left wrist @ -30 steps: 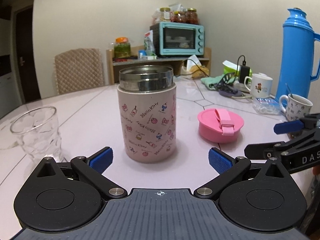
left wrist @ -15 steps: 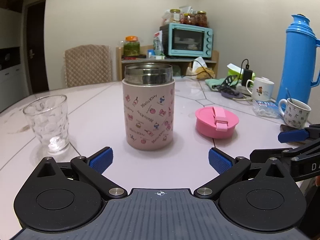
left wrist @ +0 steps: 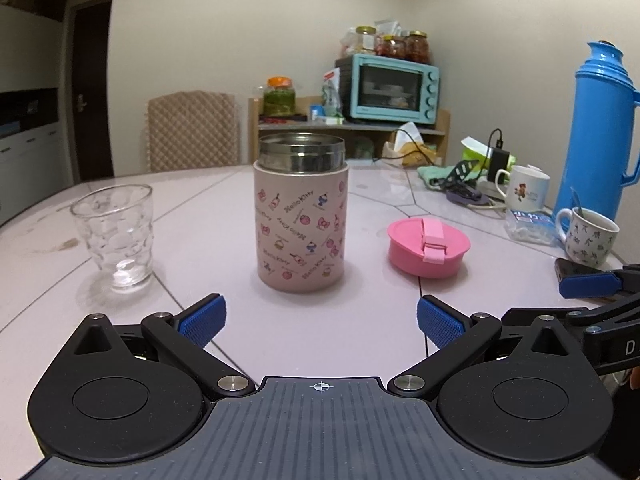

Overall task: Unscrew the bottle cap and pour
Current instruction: 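Lower the open bottle onto the table with the left gripper and release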

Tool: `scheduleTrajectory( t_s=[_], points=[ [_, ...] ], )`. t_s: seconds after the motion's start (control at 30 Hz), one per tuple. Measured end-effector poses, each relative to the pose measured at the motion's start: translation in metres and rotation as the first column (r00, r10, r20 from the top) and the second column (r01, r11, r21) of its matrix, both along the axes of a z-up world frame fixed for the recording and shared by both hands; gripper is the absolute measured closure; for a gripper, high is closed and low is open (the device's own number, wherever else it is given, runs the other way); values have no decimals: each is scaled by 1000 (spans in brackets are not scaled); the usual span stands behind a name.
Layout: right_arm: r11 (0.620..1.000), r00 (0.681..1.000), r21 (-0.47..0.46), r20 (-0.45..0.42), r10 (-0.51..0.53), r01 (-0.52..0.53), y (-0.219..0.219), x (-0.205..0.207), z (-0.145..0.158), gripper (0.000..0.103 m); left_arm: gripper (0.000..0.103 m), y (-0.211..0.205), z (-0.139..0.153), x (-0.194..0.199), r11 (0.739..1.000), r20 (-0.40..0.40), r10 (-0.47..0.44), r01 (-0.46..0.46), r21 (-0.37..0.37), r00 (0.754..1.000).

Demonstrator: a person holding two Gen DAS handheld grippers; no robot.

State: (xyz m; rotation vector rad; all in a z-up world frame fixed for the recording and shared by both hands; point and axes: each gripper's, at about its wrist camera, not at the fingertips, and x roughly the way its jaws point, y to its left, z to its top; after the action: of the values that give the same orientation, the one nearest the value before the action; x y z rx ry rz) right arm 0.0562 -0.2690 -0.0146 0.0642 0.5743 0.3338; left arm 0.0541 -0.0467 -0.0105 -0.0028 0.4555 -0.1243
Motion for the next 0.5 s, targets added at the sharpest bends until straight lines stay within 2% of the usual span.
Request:
scheduleTrajectory(
  t_s=[0.5],
  points=[
    [1000,1000,20,10,8,-9,0,-6,2,0,0,-1,4,-13,1000,-3,19,-19,6,1000]
  ],
)
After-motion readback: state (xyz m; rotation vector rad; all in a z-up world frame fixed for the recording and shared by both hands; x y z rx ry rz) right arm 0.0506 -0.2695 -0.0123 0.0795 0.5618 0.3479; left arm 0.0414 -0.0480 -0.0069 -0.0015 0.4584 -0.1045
